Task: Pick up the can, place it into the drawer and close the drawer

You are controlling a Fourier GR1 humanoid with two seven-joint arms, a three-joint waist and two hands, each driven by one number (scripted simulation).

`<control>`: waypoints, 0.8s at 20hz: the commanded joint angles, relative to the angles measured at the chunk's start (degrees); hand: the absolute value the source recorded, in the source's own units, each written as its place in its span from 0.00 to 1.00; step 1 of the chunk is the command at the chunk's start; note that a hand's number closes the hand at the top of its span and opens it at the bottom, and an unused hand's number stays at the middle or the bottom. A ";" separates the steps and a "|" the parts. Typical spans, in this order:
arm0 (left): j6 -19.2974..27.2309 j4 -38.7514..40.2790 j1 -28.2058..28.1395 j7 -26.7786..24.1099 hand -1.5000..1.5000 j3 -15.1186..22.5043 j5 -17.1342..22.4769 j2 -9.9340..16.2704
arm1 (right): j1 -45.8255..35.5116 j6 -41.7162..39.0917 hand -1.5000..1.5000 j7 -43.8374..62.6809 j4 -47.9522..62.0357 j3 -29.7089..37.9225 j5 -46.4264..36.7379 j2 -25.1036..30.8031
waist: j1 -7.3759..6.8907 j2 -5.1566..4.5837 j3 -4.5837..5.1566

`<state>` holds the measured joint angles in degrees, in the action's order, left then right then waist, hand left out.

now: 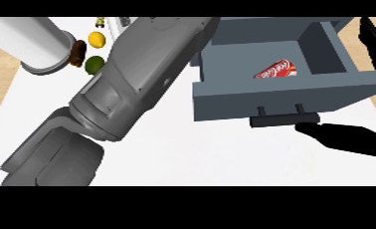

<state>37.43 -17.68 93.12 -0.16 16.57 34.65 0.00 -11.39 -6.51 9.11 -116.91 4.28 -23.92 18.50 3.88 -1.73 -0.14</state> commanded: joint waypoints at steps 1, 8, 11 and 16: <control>-0.79 0.49 -0.50 -1.99 0.00 0.18 -0.10 0.00 | -2.93 2.83 0.00 -3.85 7.92 -5.24 -9.61 0.09 | -2.19 0.23 0.03; -0.14 1.01 1.12 0.95 0.00 0.95 -0.87 0.01 | -6.43 9.83 0.00 -8.31 23.28 -10.74 -21.41 -1.44 | -3.23 0.90 0.02; -2.97 1.38 1.81 0.42 0.00 -0.81 -1.01 1.87 | -13.19 10.17 0.00 -7.48 30.79 -10.53 -24.18 -1.06 | -4.02 0.83 0.07; -4.35 -0.90 -1.93 -0.03 0.00 -1.76 -1.10 3.41 | -18.15 17.74 0.00 -11.22 43.97 -10.99 -28.54 -4.42 | -5.04 1.21 0.10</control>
<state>34.36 -17.04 93.60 0.25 15.50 33.71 1.93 -25.50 7.24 0.47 -82.02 -7.07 -49.87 15.35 -0.42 -0.84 -0.07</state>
